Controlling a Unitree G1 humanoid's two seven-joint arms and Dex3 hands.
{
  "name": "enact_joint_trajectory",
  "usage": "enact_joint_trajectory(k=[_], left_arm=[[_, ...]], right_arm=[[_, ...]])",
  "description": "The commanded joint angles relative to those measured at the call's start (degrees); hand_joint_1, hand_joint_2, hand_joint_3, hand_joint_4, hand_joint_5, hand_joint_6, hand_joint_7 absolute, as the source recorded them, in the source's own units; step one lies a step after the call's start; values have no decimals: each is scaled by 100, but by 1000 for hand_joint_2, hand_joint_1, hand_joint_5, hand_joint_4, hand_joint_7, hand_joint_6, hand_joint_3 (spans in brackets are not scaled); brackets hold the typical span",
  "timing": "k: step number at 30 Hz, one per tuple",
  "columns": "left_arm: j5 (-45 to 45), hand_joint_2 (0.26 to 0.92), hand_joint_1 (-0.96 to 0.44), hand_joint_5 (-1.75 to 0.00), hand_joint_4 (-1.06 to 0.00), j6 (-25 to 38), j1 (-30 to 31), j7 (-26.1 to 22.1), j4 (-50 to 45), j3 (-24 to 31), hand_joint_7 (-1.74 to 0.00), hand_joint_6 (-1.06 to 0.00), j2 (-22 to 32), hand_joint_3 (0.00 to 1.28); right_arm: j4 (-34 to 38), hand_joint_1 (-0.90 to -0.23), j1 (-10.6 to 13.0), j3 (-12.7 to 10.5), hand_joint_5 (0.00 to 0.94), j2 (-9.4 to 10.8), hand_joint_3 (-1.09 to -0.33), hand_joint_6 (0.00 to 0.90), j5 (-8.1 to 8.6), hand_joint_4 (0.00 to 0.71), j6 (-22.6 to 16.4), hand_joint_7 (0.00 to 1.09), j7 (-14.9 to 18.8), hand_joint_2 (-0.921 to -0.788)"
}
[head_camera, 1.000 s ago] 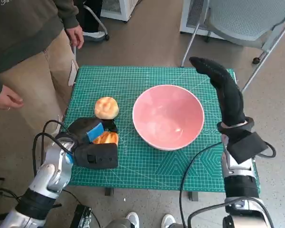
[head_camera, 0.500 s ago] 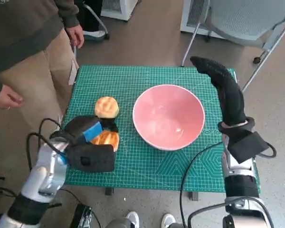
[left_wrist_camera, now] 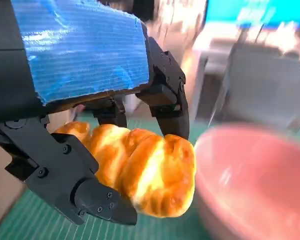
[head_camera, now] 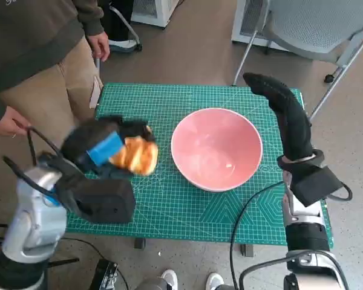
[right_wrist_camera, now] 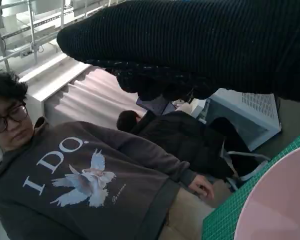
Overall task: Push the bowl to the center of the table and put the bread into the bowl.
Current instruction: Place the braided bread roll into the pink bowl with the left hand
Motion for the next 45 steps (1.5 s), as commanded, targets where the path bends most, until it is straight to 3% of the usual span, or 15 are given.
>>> enact_joint_trajectory(k=[1,8,20,33,45], left_arm=[[169,853,2,-1233,-740,-31,-425,209,-138,3,-1009,-675,-99,159],[316,838,3,-1189,-789,-68,-718,362,-63,-130,-935,-730,-291,144],[372,861,3,-1067,-845,-164,-1251,284,433,-562,-1007,-710,-583,79],[480,916,2,-1126,-769,-430,-2629,403,2385,-1475,-1094,-651,-1563,31],[380,914,2,-1269,-692,-874,-3516,549,4130,-1867,-1001,-691,-2217,56]], right_arm=[[114,-705,18,20,1,-4,-827,11,-32,137,4,380,22,-921],[99,-703,40,23,0,-3,-827,5,-32,138,-13,392,24,-921],[34,-710,126,-13,0,-61,-827,-1,30,137,-50,403,76,-921],[-24,-707,250,-43,0,-72,-828,-1,-25,136,-102,401,-45,-921],[-304,-719,524,-97,1,-113,-826,-1,-159,138,-75,402,-288,-921]])
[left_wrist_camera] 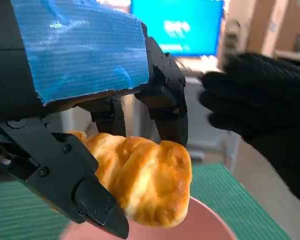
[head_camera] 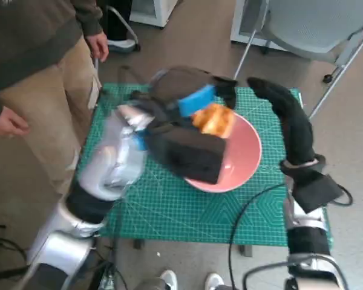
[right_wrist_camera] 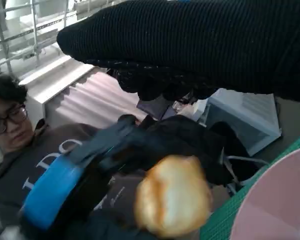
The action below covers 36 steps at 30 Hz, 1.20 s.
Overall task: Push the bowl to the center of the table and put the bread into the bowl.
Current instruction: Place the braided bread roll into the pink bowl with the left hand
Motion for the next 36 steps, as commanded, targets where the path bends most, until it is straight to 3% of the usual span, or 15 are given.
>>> enact_joint_trajectory(k=[1,12,30,32,33,34,35,36], left_arm=[[-19,913,2,-1272,-688,-193,-345,71,385,-68,-998,-695,-106,57],[33,913,2,-1246,-695,-151,-596,44,1003,-189,-1050,-662,-310,66],[0,914,1,-1282,-686,-50,-668,150,1491,-176,-1025,-657,-438,73],[-38,918,1,-1269,-625,22,-641,85,1476,-162,-1154,-611,-446,106],[-54,914,75,-1274,-627,55,-632,50,1468,-161,-1049,-538,-445,115],[-75,906,182,-1269,-642,113,-622,-19,1459,-163,-810,-477,-447,123],[-91,866,126,-1066,-586,154,-615,-66,1452,-165,-576,-386,-445,112],[-110,851,105,-972,-577,236,-609,-168,1435,-172,-480,-360,-443,107]], right_arm=[[-110,-719,249,-42,1,-50,-825,-1,-85,138,81,403,-133,-921],[-252,-711,368,-58,2,-92,-823,-1,-236,141,151,405,-372,-921],[-210,-684,312,-22,5,-70,-836,-1,-379,151,208,408,-567,-921],[-186,-687,299,-18,5,-70,-845,-1,-388,151,207,409,-575,-921],[-176,-688,292,-18,5,-68,-848,-1,-392,151,208,409,-579,-921],[-162,-689,283,-18,5,-67,-853,-1,-387,151,209,409,-575,-921],[-152,-691,276,-17,5,-65,-856,-1,-386,151,210,409,-574,-921],[-143,-691,270,-17,4,-65,-858,-1,-378,152,211,409,-566,-921]])
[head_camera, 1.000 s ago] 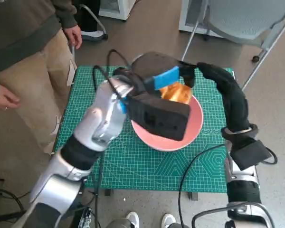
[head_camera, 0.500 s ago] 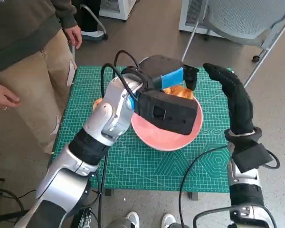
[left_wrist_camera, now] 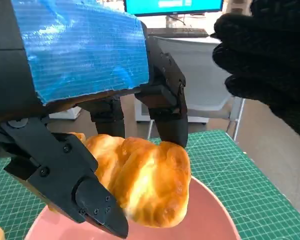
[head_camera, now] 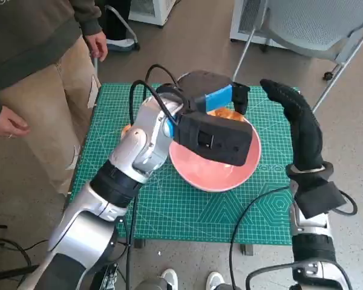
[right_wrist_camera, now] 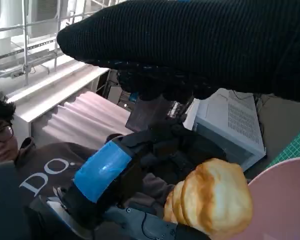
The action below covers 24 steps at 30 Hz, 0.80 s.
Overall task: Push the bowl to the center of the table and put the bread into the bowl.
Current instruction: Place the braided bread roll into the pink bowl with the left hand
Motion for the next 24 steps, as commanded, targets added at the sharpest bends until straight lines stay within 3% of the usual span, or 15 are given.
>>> enact_joint_trajectory(k=[1,3,5,6,12,24], left_arm=[[-90,811,54,-656,-379,266,-117,-299,-44,10,-318,-284,-35,90],[-91,759,-24,-275,-168,394,-134,-450,-56,-17,-139,-203,-34,66],[-89,739,-69,-175,-107,463,-152,-560,-67,-36,-93,-182,-25,55],[-94,714,-167,-89,-54,488,-143,-625,-119,-38,-55,-168,-6,41],[-105,699,-307,-9,-5,479,-51,-783,-358,-23,-15,-149,82,27],[-204,697,-362,1,1,529,24,-857,-443,19,-5,-143,170,16]], right_arm=[[123,-695,47,30,4,9,-860,-1,-19,152,101,410,-21,-921],[129,-699,40,32,4,10,-864,-1,-5,152,103,410,-4,-921],[133,-701,32,37,4,13,-865,-1,5,152,105,410,9,-921],[144,-706,22,40,5,16,-869,0,21,153,107,411,27,-921],[181,-714,-10,55,3,30,-873,-1,143,151,105,409,148,-921],[305,-720,-72,54,2,55,-875,-1,290,151,51,407,314,-921]])
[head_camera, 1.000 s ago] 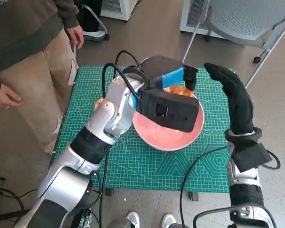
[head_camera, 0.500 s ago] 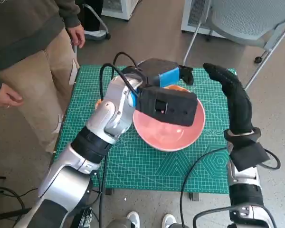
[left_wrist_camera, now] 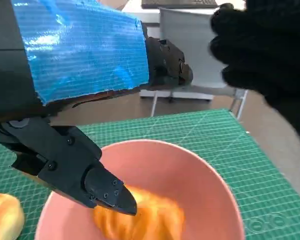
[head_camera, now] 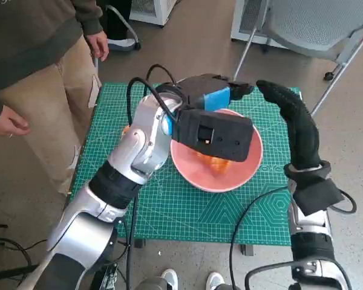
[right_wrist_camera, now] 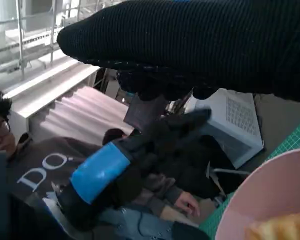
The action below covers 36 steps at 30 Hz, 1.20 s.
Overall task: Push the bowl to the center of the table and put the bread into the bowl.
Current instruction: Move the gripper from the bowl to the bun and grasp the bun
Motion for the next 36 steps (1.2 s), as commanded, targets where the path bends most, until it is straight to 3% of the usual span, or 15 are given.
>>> enact_joint_trajectory(k=[1,14,23,36], left_arm=[[-33,697,-362,1,1,64,22,-74,-107,33,-4,-140,138,15],[-1,702,-376,1,1,119,500,-198,-1125,418,0,-127,1057,11],[2,709,-417,1,1,80,1291,142,-1916,984,-3,-130,1795,9],[-126,709,-453,1,1,-78,2432,423,-2669,1520,-4,-138,2363,4]], right_arm=[[139,-721,-3,12,2,38,-875,-1,100,151,11,407,104,-921],[200,-722,-75,14,1,63,-876,-1,247,150,15,405,230,-921],[279,-719,-148,26,1,106,-877,-1,290,149,-7,404,274,-921],[456,-712,-270,41,1,161,-878,-1,348,150,-71,404,400,-921]])
